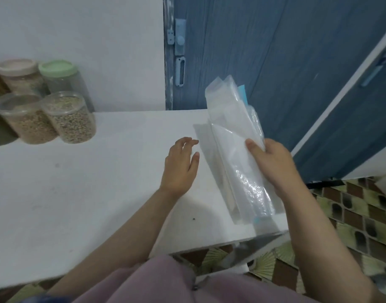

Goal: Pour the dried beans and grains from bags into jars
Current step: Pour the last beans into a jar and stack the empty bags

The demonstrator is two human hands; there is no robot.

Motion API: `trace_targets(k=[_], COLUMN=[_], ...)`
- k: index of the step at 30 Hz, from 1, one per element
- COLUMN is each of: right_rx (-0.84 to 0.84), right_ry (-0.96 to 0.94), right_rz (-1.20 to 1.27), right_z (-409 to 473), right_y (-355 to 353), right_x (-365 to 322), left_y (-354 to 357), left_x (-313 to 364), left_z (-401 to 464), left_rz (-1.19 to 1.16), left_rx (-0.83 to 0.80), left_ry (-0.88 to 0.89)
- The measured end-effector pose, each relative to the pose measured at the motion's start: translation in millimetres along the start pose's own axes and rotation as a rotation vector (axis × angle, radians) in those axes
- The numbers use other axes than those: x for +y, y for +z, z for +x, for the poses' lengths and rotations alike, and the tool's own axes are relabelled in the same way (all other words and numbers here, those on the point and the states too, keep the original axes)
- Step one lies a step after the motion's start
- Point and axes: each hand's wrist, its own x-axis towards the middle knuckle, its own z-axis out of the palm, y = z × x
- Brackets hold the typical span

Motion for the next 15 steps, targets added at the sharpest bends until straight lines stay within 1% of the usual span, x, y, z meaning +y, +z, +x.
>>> trace_targets(k=[3,5,11,15], right_rx=[-0.034,-0.056,-0.128,-0.134], right_ry=[0.031,0.041,0.077,0.048], right_rz=[0.024,0.031,0.076,0.087], right_z=[14,23,38,45], right_y=[-26,-40,-62,-62], right_x=[18,29,50,51], left_y=[29,44,73,68], left_x=[6,8,10,3], left_z=[20,31,36,29], left_rz=[0.088,0.146,0.218,0.240], left_rx=[-0.040,-0.061,-0.082,-0.033], left_ry=[0.119,0.153,0.137,0.108])
